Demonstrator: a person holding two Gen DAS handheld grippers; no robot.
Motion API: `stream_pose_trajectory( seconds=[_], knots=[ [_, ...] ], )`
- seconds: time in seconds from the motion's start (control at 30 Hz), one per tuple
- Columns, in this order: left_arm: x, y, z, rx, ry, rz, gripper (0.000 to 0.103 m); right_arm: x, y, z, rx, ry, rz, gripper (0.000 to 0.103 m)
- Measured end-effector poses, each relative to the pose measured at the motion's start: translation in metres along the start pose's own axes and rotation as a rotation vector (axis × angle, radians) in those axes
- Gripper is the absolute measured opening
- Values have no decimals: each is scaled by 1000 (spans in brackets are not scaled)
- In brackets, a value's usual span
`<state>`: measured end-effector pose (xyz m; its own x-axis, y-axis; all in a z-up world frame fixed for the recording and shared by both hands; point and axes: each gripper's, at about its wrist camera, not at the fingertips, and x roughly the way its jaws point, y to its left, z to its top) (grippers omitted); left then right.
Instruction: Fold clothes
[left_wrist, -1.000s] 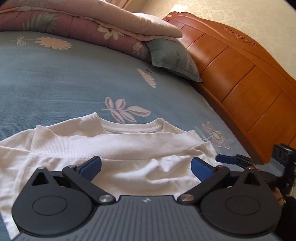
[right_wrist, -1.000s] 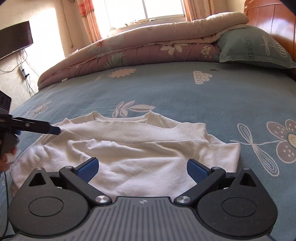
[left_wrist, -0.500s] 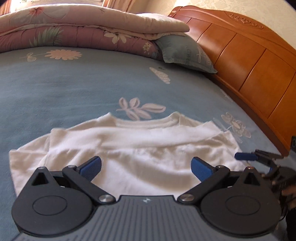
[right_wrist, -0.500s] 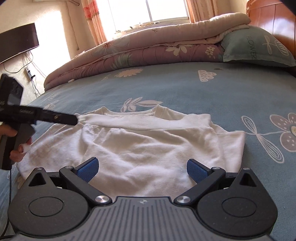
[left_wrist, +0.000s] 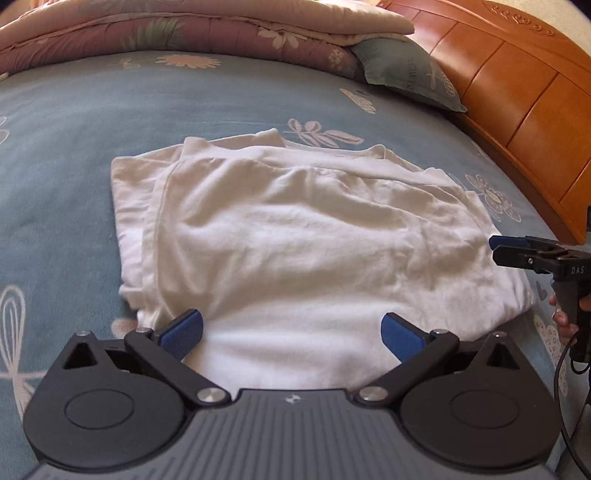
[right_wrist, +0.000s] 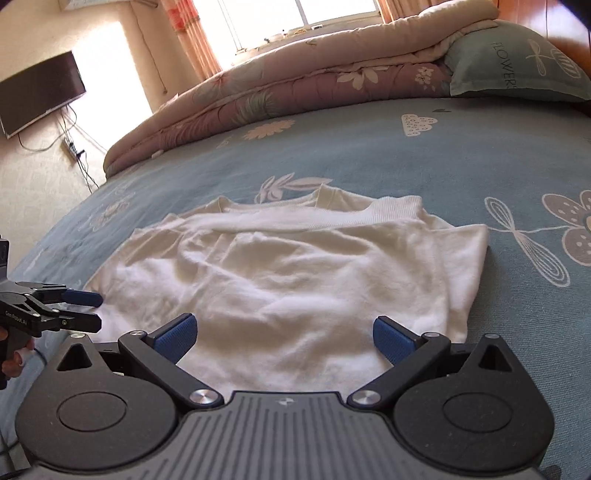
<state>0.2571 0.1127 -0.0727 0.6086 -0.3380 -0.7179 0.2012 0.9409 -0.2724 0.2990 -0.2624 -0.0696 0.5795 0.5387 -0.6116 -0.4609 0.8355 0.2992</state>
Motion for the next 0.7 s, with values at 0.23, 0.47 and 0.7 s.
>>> stream_pose_trajectory(
  seconds=[0.23, 0.47, 0.7],
  knots=[
    [-30, -52, -7, 335, -1, 182, 102, -16, -4, -2, 20, -20, 7, 103],
    [0, -116, -58, 1100, 61, 540, 102, -20, 3, -1, -14, -25, -8, 103],
    [30, -130, -75, 1389, 25, 651, 103, -25, 7, -2, -51, -35, -14, 103]
  ],
)
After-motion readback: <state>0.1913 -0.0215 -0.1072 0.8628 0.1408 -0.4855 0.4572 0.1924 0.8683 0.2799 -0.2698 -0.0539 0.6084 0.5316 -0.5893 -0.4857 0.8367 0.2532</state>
